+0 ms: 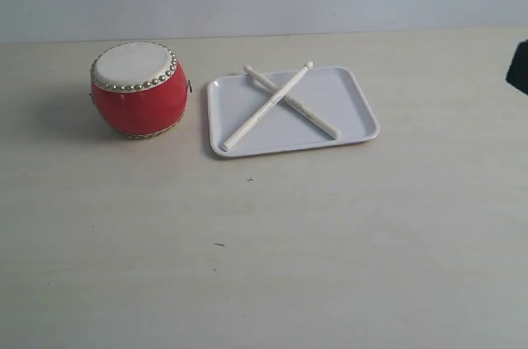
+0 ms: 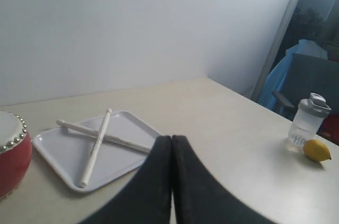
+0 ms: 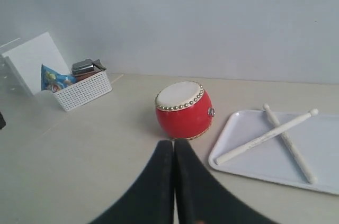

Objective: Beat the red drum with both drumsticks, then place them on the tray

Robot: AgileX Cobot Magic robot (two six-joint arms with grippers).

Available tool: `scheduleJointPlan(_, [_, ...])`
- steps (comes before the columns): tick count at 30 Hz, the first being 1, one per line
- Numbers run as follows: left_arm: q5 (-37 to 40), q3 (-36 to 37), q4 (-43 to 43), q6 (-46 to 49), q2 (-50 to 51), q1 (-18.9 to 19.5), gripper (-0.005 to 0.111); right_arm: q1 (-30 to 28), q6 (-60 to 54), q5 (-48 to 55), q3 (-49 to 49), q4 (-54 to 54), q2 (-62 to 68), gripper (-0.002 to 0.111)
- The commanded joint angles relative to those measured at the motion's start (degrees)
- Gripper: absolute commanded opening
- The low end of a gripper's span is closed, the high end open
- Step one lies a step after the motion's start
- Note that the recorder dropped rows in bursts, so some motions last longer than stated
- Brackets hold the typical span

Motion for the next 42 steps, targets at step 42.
scheduleJointPlan(42, [1.3,13.2,-0.2,-0.7,-2.9,-0.3,0.000,0.0,-6.7,-3.2,25.9,8.6,-20.5,0.000])
